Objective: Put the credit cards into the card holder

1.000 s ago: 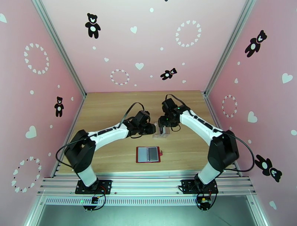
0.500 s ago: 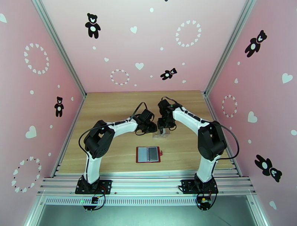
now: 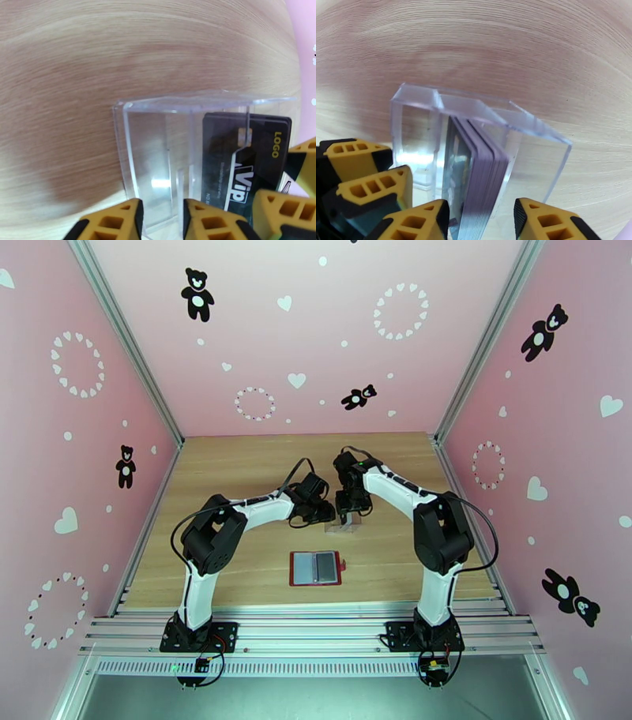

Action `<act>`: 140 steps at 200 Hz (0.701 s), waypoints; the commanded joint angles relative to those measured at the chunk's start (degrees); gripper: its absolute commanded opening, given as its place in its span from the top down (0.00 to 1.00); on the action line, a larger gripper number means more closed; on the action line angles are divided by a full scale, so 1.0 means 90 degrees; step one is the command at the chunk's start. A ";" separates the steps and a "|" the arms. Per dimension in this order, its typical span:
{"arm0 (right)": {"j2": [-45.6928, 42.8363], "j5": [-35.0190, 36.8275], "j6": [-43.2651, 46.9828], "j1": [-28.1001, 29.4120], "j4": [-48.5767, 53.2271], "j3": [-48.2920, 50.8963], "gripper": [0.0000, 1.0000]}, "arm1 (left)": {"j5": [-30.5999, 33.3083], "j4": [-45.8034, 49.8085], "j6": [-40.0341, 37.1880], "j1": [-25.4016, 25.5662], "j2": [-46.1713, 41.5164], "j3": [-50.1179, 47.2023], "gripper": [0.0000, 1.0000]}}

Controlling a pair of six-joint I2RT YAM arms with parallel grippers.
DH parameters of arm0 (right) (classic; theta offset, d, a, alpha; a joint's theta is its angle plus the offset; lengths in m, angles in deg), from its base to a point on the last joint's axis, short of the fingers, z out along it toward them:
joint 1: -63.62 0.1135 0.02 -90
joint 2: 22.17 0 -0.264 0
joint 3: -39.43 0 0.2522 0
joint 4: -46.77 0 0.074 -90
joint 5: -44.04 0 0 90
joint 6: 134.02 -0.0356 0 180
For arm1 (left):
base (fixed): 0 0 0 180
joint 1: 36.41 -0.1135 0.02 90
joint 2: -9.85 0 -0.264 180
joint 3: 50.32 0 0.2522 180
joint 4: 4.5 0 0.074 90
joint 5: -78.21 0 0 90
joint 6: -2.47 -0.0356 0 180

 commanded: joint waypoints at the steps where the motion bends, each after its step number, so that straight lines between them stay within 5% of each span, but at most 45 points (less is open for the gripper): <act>1: 0.0176 0.0392 0.0071 -0.0013 0.0319 -0.0180 0.52 | -0.0045 0.0073 -0.0034 -0.0057 0.0126 -0.0080 0.68; 73: -0.0092 0.0825 0.0119 -0.0019 0.0642 -0.0329 0.55 | -0.0015 0.0198 -0.0077 -0.0058 0.0113 -0.0030 0.69; 140: -0.0143 0.0652 0.0151 -0.0017 0.0725 -0.0360 0.70 | -0.0034 0.0218 -0.0106 -0.0066 0.0112 -0.0010 0.69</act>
